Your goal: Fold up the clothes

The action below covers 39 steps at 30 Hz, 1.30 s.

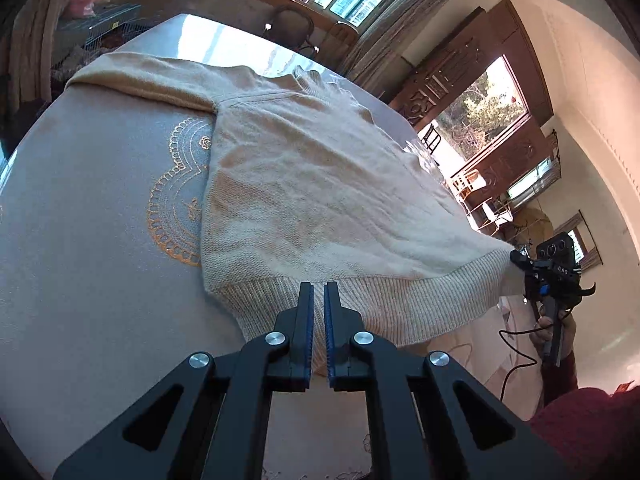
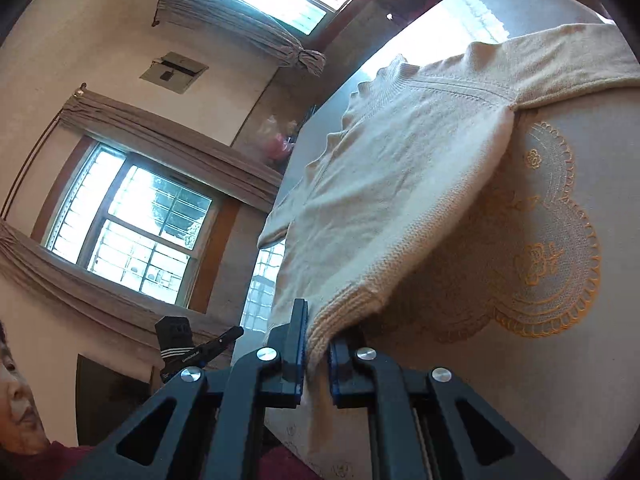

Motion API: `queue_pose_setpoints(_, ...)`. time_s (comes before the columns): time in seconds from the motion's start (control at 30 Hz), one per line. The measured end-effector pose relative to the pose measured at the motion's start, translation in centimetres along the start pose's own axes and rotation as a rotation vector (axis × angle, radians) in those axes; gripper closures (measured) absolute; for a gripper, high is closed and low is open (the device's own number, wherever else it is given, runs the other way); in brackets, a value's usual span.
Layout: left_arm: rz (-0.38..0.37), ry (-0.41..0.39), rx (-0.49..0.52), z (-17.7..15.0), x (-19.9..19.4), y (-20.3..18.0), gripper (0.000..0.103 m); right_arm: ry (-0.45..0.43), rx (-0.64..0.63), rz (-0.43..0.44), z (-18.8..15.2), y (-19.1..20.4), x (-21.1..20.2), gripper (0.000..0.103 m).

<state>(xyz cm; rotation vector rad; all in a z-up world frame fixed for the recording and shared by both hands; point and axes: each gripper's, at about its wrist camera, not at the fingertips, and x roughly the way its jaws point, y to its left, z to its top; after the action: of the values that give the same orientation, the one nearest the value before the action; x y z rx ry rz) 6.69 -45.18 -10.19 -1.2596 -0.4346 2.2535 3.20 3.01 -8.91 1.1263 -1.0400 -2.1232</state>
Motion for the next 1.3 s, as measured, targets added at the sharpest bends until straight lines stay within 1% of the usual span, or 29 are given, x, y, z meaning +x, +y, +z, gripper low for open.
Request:
queue_pose_setpoints(0.03, 0.015, 0.026, 0.041, -0.4, 0.1, -0.6, 0.097, -0.011, 0.01, -0.012, -0.1, -0.1, -0.5, 0.095)
queue_pose_setpoints(0.1, 0.004, 0.073, 0.095, -1.7, 0.5, -1.7, 0.096, -0.028, 0.021, -0.021, -0.2, 0.1, -1.1, 0.095)
queue_pose_setpoints(0.13, -0.014, 0.102, 0.116, -2.4, 1.0, -2.2, 0.096, -0.027, 0.008, -0.032, -0.2, 0.4, -1.3, 0.095)
queue_pose_setpoints(0.2, -0.031, 0.131, 0.133, -3.6, 1.9, -2.9, 0.096, -0.015, -0.054, -0.112, -0.2, 1.8, -1.3, 0.094)
queue_pose_setpoints(0.23, -0.045, 0.155, 0.135, -4.1, 2.5, -3.1, 0.096, -0.008, -0.096, -0.164, -0.3, 2.6, -1.2, 0.092)
queue_pose_setpoints(0.27, -0.032, 0.167, 0.142, -4.5, 3.2, -3.4, 0.096, 0.01, -0.163, -0.239, -0.5, 3.6, -0.9, 0.087)
queue_pose_setpoints(0.3, -0.012, 0.18, 0.153, -4.9, 3.9, -3.6, 0.096, 0.049, -0.218, -0.28, -0.8, 4.3, -0.5, 0.081)
queue_pose_setpoints(0.33, 0.009, 0.194, 0.176, -5.4, 4.4, -4.1, 0.096, 0.091, -0.269, -0.316, -1.3, 4.8, 0.0, 0.079)
queue_pose_setpoints(0.4, 0.051, 0.221, 0.222, -6.3, 5.5, -4.9, 0.096, 0.188, -0.359, -0.374, -2.8, 5.3, 1.1, 0.079)
queue_pose_setpoints(0.47, 0.107, 0.212, 0.275, -6.9, 5.9, -5.5, 0.096, 0.272, -0.472, -0.47, -4.9, 5.7, 2.5, 0.079)
queue_pose_setpoints(0.5, 0.125, 0.205, 0.294, -6.9, 5.9, -5.7, 0.096, 0.3, -0.518, -0.502, -5.8, 5.8, 3.2, 0.079)
queue_pose_setpoints(0.57, 0.14, 0.197, 0.325, -6.8, 6.1, -6.2, 0.095, 0.345, -0.604, -0.546, -7.4, 6.1, 4.3, 0.079)
queue_pose_setpoints(0.63, 0.163, 0.191, 0.366, -6.6, 6.3, -6.8, 0.095, 0.373, -0.717, -0.61, -8.9, 6.5, 5.6, 0.079)
queue_pose_setpoints(0.7, 0.24, 0.177, 0.431, -6.5, 6.8, -7.4, 0.091, 0.406, -0.815, -0.67, -9.9, 6.4, 6.7, 0.079)
queue_pose_setpoints(0.8, 0.279, 0.195, 0.497, -6.4, 7.8, -8.0, 0.091, 0.464, -0.946, -0.748, -11.1, 5.9, 8.4, 0.079)
queue_pose_setpoints(0.83, 0.28, 0.215, 0.516, -6.4, 8.1, -8.1, 0.09, 0.481, -0.965, -0.754, -11.3, 5.7, 8.8, 0.079)
queue_pose_setpoints(0.93, 0.301, 0.237, 0.554, -6.4, 8.9, -8.4, 0.09, 0.515, -1.026, -0.792, -11.4, 4.9, 9.8, 0.079)
queue_pose_setpoints(1.0, 0.292, 0.263, 0.549, -6.0, 9.2, -8.4, 0.089, 0.537, -1.05, -0.822, -11.1, 4.3, 10.5, 0.079)
queue_pose_setpoints(1.03, 0.288, 0.276, 0.546, -5.8, 9.3, -8.4, 0.089, 0.55, -1.05, -0.834, -10.8, 3.9, 10.9, 0.079)
queue_pose_setpoints(1.1, 0.279, 0.31, 0.517, -5.4, 9.6, -8.3, 0.09, 0.592, -0.986, -0.824, -9.8, 3.1, 11.4, 0.08)
queue_pose_setpoints(1.13, 0.275, 0.32, 0.505, -5.2, 9.7, -8.1, 0.093, 0.602, -0.926, -0.786, -8.9, 2.8, 11.5, 0.089)
queue_pose_setpoints(1.2, 0.26, 0.345, 0.475, -4.6, 9.7, -7.6, 0.099, 0.623, -0.817, -0.713, -7.3, 2.2, 11.4, 0.094)
queue_pose_setpoints(1.23, 0.246, 0.36, 0.456, -4.4, 9.7, -7.3, 0.1, 0.632, -0.765, -0.677, -6.5, 1.9, 11.4, 0.095)
queue_pose_setpoints(1.3, 0.222, 0.388, 0.457, -4.4, 9.4, -6.9, 0.102, 0.654, -0.647, -0.59, -4.8, 1.4, 11.2, 0.097)
